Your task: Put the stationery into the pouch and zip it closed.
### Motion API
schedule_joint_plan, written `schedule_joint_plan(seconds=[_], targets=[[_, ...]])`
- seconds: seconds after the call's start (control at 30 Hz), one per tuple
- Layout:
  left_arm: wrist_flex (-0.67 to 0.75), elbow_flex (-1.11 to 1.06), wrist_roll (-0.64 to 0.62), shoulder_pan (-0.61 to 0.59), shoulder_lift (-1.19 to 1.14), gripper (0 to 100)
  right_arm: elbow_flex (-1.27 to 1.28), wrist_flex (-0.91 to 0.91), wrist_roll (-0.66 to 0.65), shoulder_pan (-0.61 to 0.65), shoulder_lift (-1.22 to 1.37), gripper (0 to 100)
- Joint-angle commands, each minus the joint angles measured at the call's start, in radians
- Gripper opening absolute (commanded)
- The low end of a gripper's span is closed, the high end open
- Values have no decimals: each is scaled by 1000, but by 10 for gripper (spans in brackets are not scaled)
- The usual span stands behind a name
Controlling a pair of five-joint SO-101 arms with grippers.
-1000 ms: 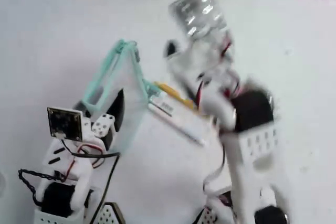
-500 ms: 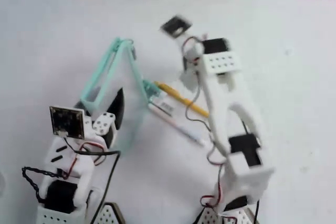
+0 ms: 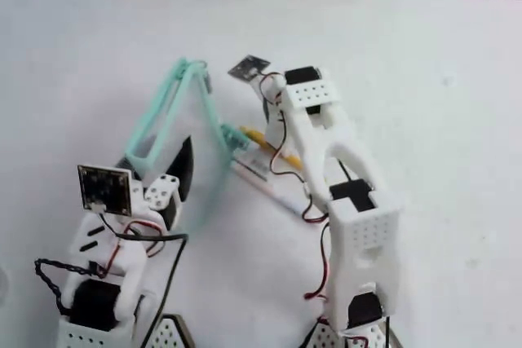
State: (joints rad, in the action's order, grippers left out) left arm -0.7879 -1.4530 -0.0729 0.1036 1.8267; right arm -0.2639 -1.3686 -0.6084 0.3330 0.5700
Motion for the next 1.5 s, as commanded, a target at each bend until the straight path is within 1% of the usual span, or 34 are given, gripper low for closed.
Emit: schedule_joint_plan(seconds=[0.0, 0.13, 0.27, 0.37, 0.53, 0.67, 0.73, 0.83, 0.9, 1.0, 1.13, 1.27, 1.37, 1.47], targets=[[21, 20, -2, -8, 1, 177, -35, -12, 23, 19, -12, 223], [23, 25, -2, -10, 1, 177, -37, -25, 29, 19, -33, 223], [23, 25, -2, -10, 1, 177, -6, -74, 29, 31, -137, 223], [23, 25, -2, -10, 1, 177, 49, -68, 25, 58, -196, 222], [20, 25, -2, -10, 1, 177, 143, 68, 21, 35, -179, 222], [20, 20, -2, -10, 1, 177, 149, 179, 21, 12, -61, 221], [21, 20, -2, -10, 1, 177, 144, 203, 21, 16, -2, 181], [23, 20, -2, -10, 1, 177, 72, 166, 29, 12, 15, 4], [23, 20, -2, -10, 1, 177, 54, 157, 29, 8, 15, 48], [21, 18, -2, -10, 1, 177, 41, 145, 29, -5, 2, 12], [21, 18, -2, -10, 1, 177, -60, -27, 46, -47, -150, 17], [18, 17, -2, -10, 1, 177, -241, -228, 80, -65, -447, 17], [15, 17, -2, -10, 1, 177, -350, -294, 83, -31, -680, 17], [-11, 23, -2, -7, 1, 179, -318, -305, 80, 54, -871, 18]])
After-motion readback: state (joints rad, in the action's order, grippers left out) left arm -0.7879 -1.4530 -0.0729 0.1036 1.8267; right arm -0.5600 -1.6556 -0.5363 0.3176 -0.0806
